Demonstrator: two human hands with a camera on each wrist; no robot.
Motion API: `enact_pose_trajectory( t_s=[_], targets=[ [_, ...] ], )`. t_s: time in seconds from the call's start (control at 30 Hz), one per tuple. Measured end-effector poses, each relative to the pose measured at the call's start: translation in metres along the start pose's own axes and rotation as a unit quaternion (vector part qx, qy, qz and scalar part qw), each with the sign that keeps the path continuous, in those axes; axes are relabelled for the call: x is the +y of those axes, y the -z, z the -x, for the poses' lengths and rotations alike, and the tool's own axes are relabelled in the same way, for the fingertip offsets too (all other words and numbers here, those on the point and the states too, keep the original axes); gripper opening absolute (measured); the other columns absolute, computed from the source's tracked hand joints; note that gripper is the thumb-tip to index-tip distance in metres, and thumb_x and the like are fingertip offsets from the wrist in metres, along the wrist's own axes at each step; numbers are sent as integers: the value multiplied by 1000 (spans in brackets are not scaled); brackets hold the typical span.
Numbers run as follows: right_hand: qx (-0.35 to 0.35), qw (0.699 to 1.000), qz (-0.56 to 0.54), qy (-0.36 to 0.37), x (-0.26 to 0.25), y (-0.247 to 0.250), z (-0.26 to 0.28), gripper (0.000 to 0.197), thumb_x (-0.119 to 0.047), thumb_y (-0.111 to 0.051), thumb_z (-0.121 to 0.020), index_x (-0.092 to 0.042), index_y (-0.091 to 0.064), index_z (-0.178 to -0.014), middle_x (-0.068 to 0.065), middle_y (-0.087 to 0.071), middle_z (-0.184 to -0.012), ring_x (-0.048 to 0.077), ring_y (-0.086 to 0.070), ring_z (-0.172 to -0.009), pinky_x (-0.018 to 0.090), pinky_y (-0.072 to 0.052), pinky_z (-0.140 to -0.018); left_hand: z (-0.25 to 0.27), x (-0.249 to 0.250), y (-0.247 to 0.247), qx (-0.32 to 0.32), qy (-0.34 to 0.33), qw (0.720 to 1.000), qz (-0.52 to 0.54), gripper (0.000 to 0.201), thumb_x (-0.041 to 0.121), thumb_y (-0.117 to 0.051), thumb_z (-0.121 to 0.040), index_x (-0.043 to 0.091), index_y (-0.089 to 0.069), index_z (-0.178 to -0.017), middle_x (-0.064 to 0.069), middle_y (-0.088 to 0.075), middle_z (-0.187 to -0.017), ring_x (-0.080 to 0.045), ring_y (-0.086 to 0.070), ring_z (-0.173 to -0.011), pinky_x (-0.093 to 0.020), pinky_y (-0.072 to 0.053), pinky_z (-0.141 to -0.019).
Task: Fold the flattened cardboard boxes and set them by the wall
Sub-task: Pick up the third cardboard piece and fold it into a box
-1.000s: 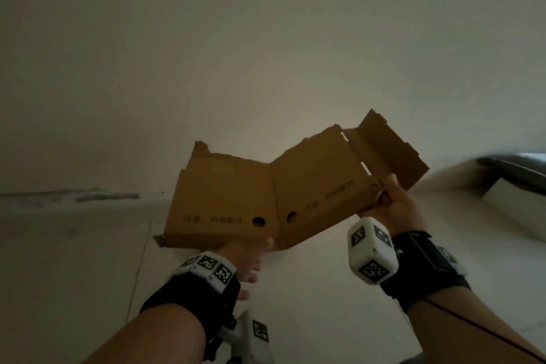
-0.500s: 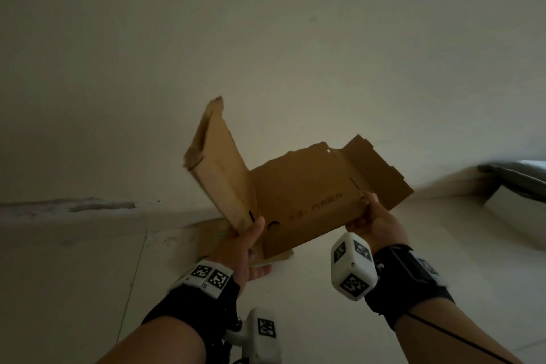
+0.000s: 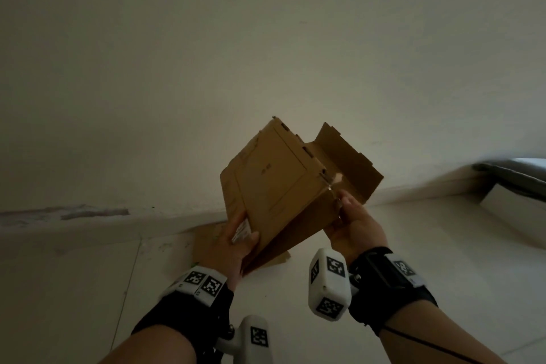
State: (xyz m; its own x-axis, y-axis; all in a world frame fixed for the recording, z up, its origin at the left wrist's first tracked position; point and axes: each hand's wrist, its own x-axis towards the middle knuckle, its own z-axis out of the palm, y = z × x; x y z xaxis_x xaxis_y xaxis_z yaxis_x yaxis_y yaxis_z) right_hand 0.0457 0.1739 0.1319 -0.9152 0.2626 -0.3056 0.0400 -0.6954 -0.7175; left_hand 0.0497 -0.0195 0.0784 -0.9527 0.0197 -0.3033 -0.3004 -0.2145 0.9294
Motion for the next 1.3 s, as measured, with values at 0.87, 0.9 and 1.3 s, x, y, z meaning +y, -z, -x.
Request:
enact_pose_trajectory(
  t_s=[0.87, 0.9, 1.3],
  targets=[
    [-39, 967, 251, 17, -12, 10, -8, 28, -39, -43, -92, -24, -64, -102, 8, -62, -100, 27, -62, -89, 41, -55, -77, -13, 6, 12, 59, -42, 973, -220, 101, 17, -73, -74, 28, -7, -151, -5, -32, -152, -28, -36, -136, -36, -33, -108],
    [-37, 960, 275, 24, -11, 9, -9, 25, -35, -42, -94, -23, -63, -100, 9, -62, -97, 26, -62, -85, 40, -55, -74, -13, 6, 12, 58, -43, 970, -230, 102, 17, -73, -74, 28, -6, -151, -5, -31, -153, -28, -35, -137, -36, -32, -108],
    [-10, 960, 274, -65, -4, 19, -23, 32, -13, -49, -92, 13, -56, -108, 23, -57, -98, 31, -55, -79, 38, -50, -66, -11, 12, 17, 39, -58, 963, -262, 107, 12, -72, -75, 32, 1, -150, -3, -26, -155, -24, -30, -140, -41, -26, -115]
  ],
)
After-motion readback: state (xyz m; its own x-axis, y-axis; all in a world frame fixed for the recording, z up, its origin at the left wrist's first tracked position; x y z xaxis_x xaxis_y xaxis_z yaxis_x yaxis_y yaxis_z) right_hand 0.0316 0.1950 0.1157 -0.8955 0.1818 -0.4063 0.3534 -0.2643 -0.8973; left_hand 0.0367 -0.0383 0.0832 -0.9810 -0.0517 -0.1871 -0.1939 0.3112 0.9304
